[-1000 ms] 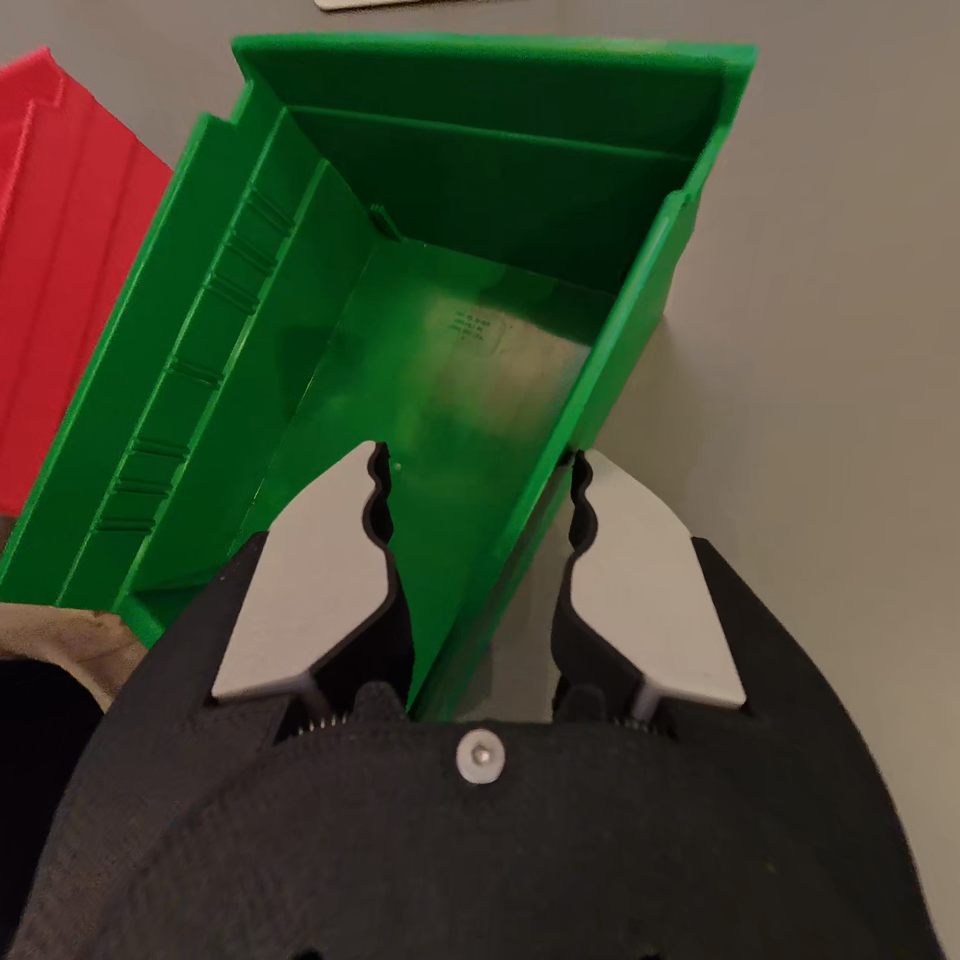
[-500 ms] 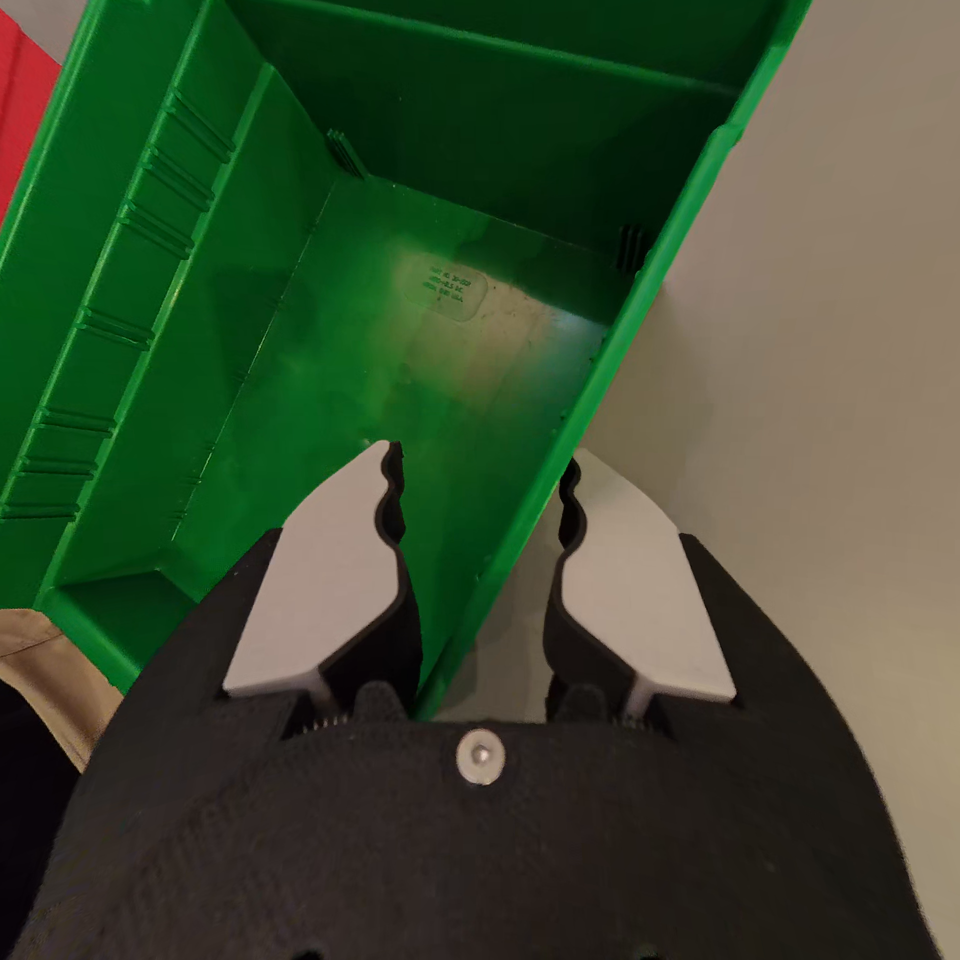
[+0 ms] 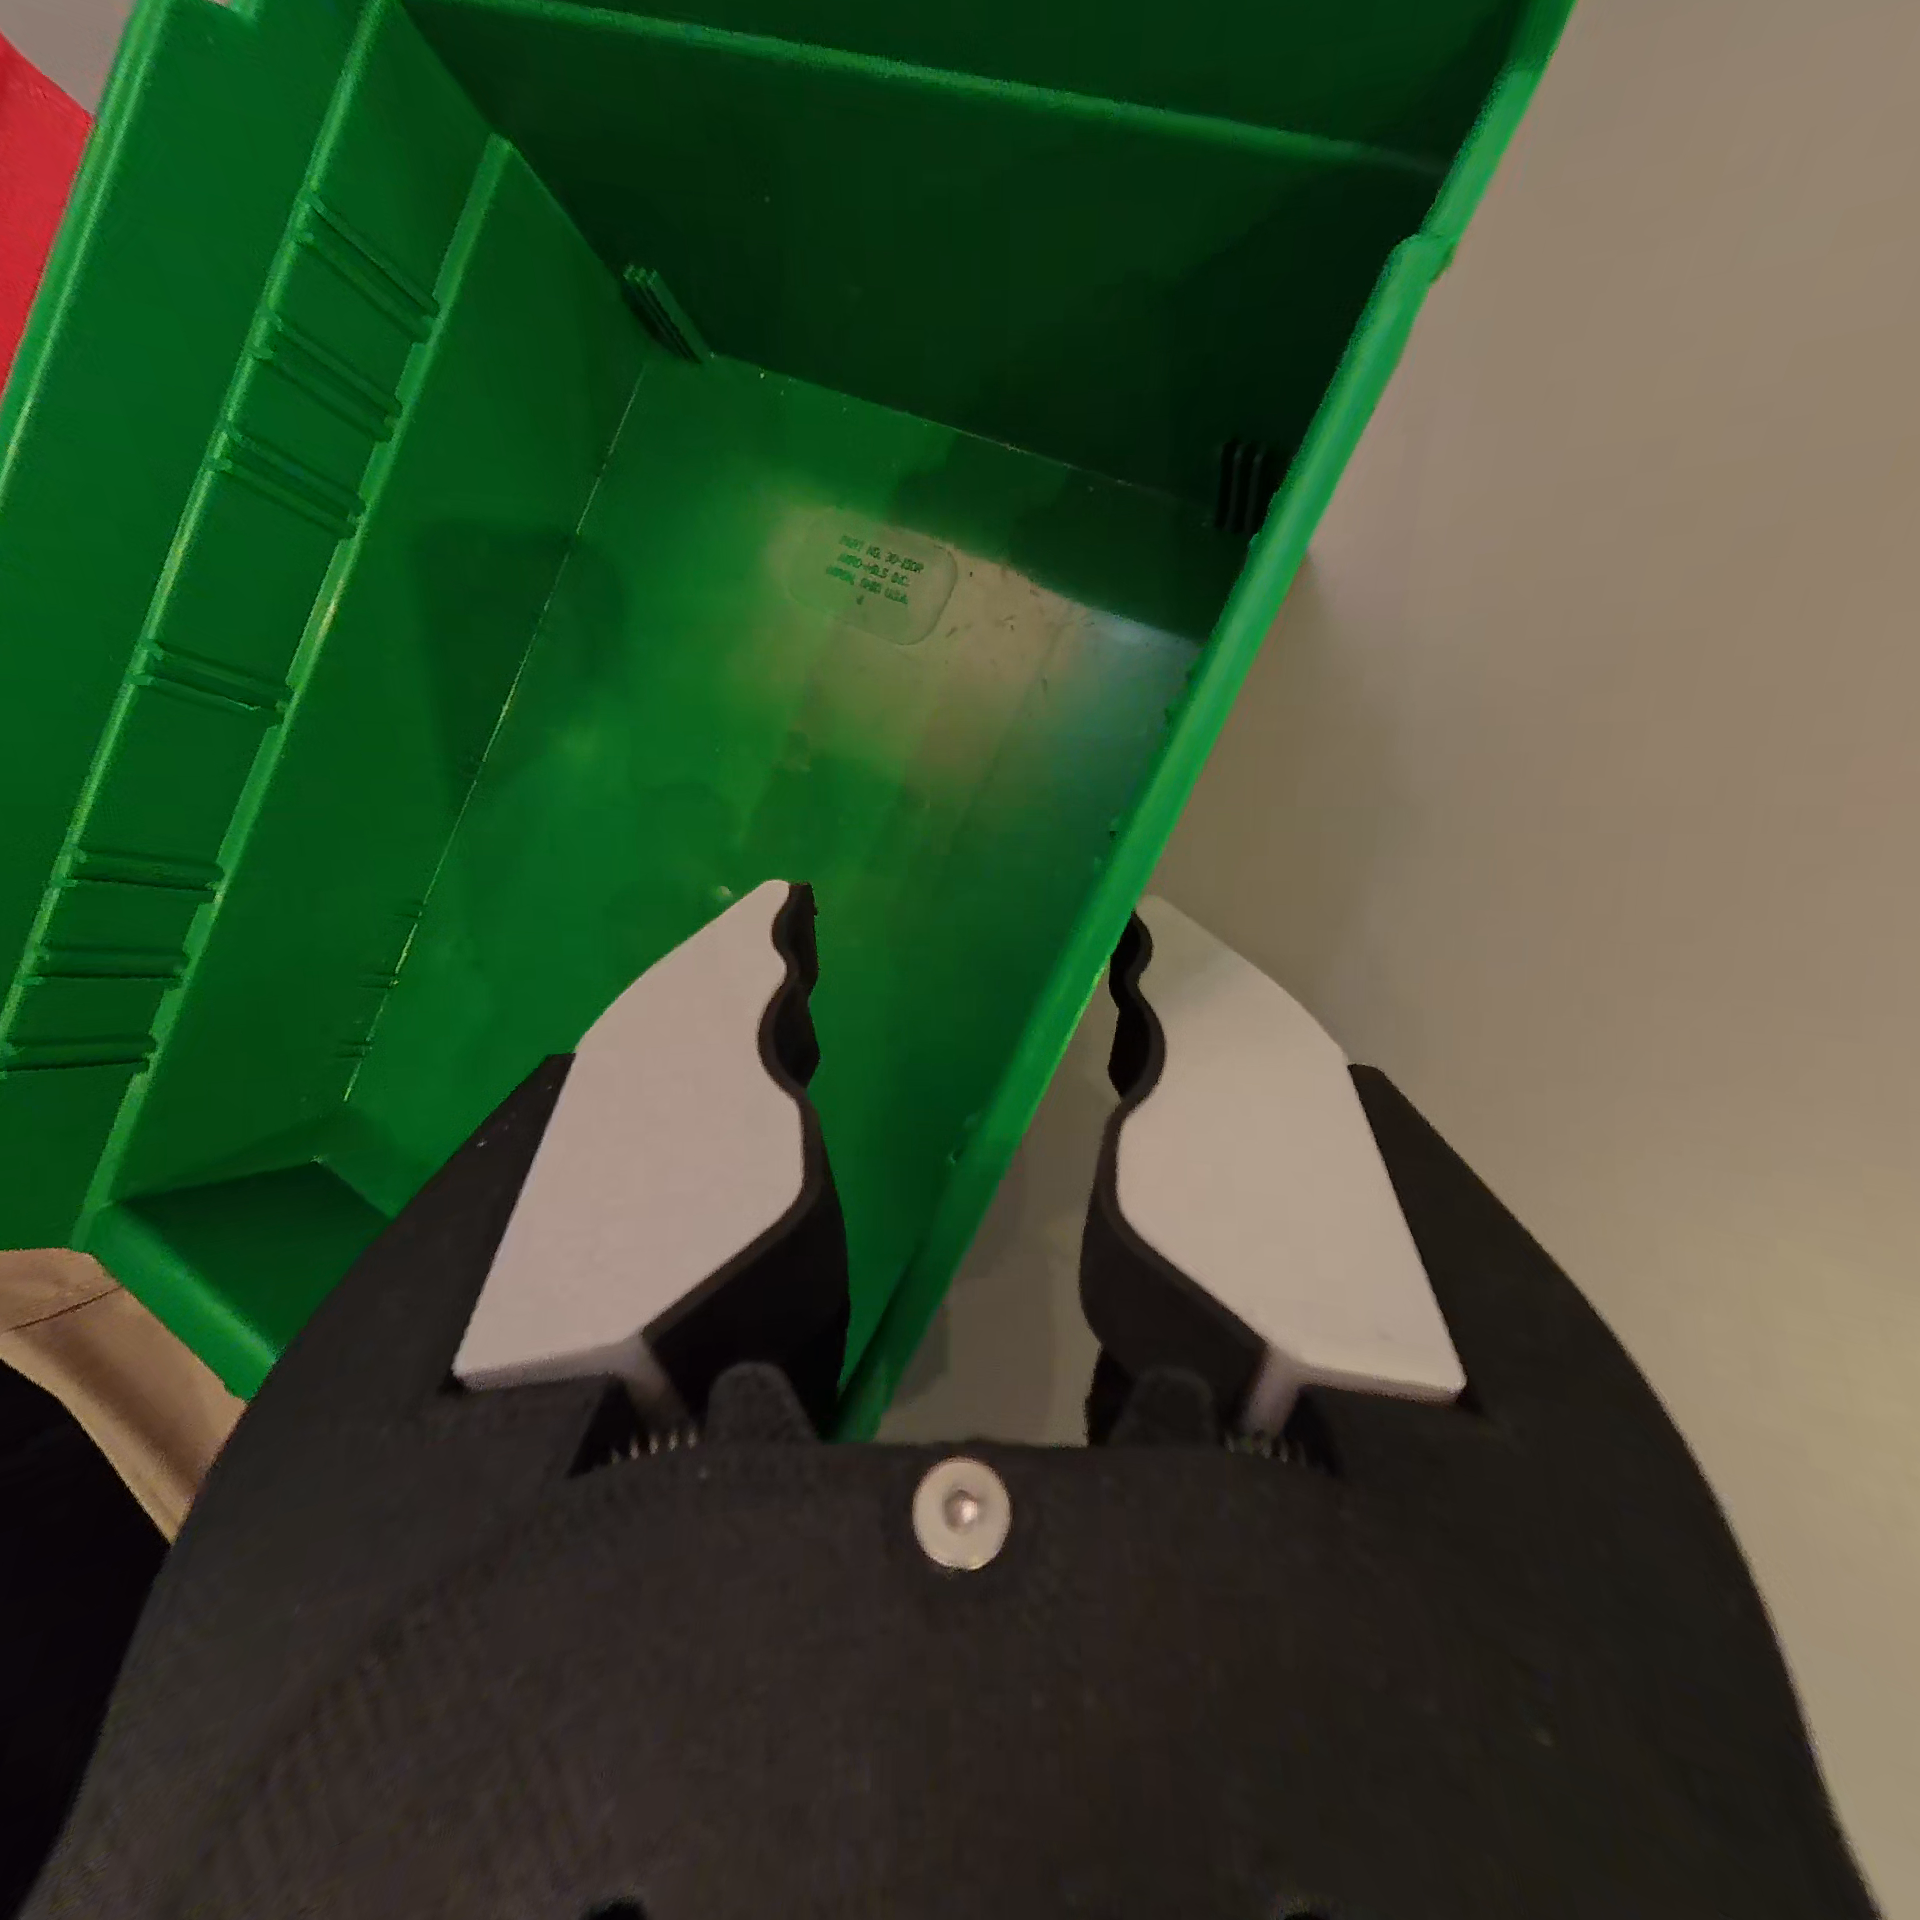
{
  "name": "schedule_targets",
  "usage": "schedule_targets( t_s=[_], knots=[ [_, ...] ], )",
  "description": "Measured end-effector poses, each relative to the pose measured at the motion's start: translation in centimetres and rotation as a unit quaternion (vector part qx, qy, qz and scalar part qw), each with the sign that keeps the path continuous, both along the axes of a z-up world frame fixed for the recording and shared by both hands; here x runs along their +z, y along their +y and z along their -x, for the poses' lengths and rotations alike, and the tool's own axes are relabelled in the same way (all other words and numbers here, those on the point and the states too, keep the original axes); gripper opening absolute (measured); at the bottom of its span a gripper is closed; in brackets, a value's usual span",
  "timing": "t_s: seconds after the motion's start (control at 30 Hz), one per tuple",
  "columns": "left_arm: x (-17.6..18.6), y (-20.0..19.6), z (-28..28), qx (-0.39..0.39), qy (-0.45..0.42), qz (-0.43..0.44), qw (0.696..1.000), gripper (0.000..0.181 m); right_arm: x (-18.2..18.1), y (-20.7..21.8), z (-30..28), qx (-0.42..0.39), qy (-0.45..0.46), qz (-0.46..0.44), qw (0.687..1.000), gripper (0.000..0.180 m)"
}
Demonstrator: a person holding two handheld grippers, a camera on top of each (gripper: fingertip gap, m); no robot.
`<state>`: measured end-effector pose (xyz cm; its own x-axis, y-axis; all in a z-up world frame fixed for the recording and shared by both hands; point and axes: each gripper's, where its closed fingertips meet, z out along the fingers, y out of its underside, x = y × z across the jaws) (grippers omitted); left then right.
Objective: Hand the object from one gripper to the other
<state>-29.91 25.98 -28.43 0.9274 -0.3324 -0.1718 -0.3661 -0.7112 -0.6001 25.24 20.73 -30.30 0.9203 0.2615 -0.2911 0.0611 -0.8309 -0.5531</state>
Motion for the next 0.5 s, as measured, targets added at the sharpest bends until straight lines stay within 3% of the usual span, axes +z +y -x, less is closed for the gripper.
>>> schedule_targets(
  t_s=[0.1,0.17,0.3,0.5],
  knots=[
    [0.0,0.8,0.4,-0.016,-0.001,-0.008,1.000,0.016,1.0,0.4,-0.4,-0.011,0.011,-0.019,1.000,0.064],
    [0.5,1.1,0.8,-0.017,0.007,-0.022,1.000,0.034,2.4,0.7,-1.1,-0.020,0.001,-0.043,0.999,0.068],
    [3.1,1.7,1.0,-0.021,0.033,-0.081,0.996,0.052,5.9,0.9,-1.2,-0.013,-0.029,-0.107,0.994,0.067],
    [7.8,1.5,-4.8,-0.120,0.051,-0.153,0.980,0.060,10.5,0.8,4.3,0.055,-0.057,-0.188,0.979,0.062]
  ],
)
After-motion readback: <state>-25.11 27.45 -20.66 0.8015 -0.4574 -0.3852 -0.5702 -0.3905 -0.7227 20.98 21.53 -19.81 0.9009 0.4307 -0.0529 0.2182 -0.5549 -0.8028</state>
